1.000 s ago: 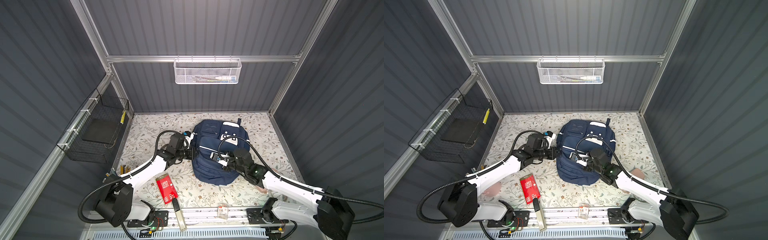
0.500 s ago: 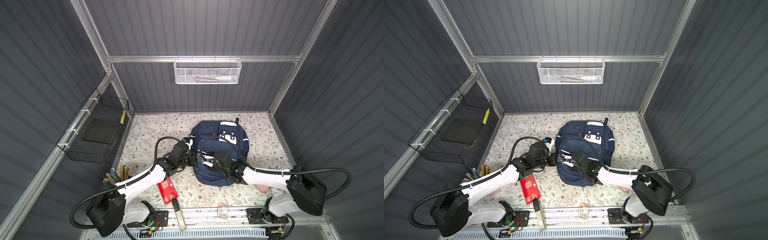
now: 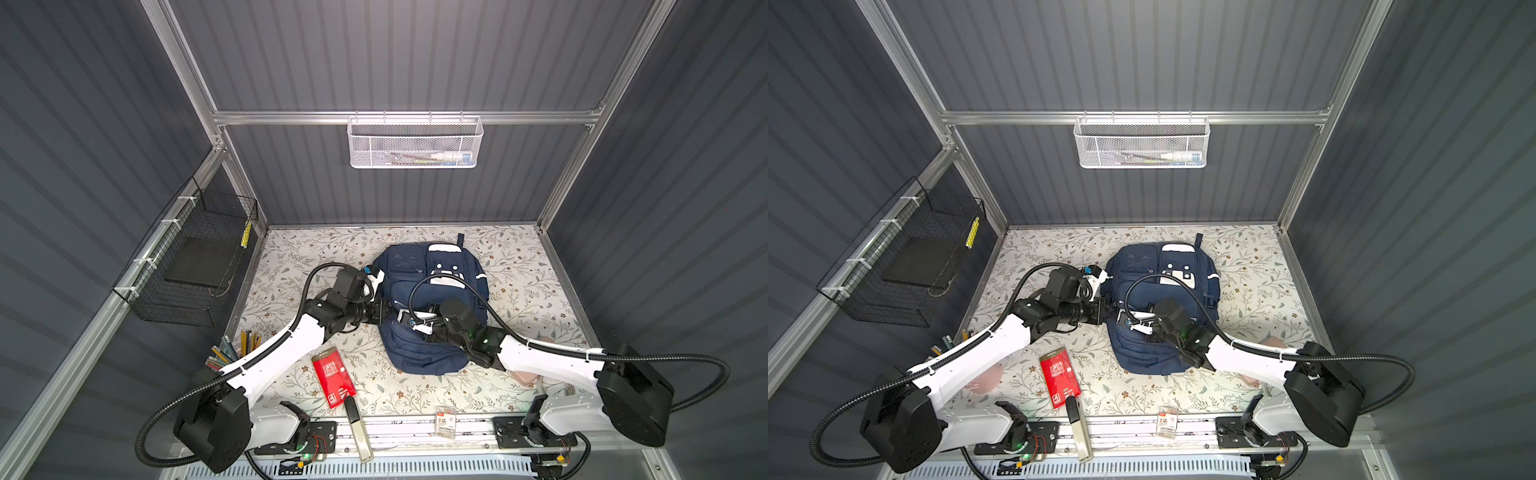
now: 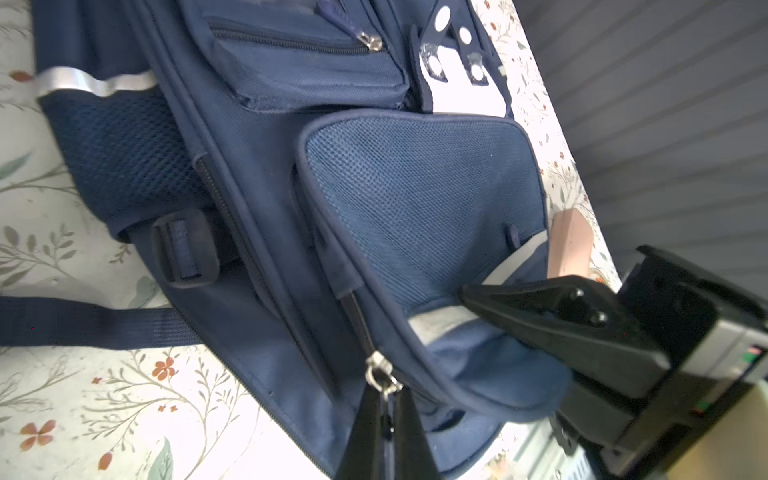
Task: Pack the student bag
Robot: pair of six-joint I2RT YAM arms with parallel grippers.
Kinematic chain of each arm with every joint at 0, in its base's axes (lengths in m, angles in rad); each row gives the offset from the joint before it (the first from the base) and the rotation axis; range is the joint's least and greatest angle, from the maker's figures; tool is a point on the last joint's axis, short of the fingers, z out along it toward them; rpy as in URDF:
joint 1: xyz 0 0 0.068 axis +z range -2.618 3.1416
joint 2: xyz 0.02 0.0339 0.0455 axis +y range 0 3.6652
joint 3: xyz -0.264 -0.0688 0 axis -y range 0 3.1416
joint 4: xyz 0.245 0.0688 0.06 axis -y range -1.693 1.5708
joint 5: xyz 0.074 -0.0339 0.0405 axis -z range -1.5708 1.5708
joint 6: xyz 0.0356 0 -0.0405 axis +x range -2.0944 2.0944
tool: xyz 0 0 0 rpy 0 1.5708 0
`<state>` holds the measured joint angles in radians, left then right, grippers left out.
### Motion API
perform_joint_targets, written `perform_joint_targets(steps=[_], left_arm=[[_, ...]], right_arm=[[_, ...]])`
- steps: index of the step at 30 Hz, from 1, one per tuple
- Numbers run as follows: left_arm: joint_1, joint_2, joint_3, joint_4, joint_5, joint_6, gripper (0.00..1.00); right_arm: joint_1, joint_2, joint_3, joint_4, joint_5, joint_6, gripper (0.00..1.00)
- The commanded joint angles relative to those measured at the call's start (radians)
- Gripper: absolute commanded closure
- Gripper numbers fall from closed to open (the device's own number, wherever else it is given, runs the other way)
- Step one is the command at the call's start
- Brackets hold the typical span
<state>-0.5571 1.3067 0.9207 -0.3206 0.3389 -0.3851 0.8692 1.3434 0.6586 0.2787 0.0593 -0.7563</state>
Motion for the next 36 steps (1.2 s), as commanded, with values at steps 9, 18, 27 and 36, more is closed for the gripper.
perform_joint_targets(steps=[9,18,27,36], left_arm=[[0.109,0.119,0.073,0.128,-0.189,0.022,0.67],[0.114,0.018,0.066,0.018,-0.256,0.007,0.38],[0.123,-0.137,-0.007,-0.184,-0.300,-0.086,0.00],[0.191,-0.270,-0.281,-0.230,-0.214,-0.364,0.00]], right_arm=[[-0.030,0.027,0.041,-0.144,-0.213,-0.094,1.00],[-0.029,0.085,0.147,-0.104,-0.139,0.100,0.65],[0.068,0.026,0.177,-0.253,0.013,0.338,0.40],[0.181,-0.029,0.141,-0.295,0.096,0.950,0.20]])
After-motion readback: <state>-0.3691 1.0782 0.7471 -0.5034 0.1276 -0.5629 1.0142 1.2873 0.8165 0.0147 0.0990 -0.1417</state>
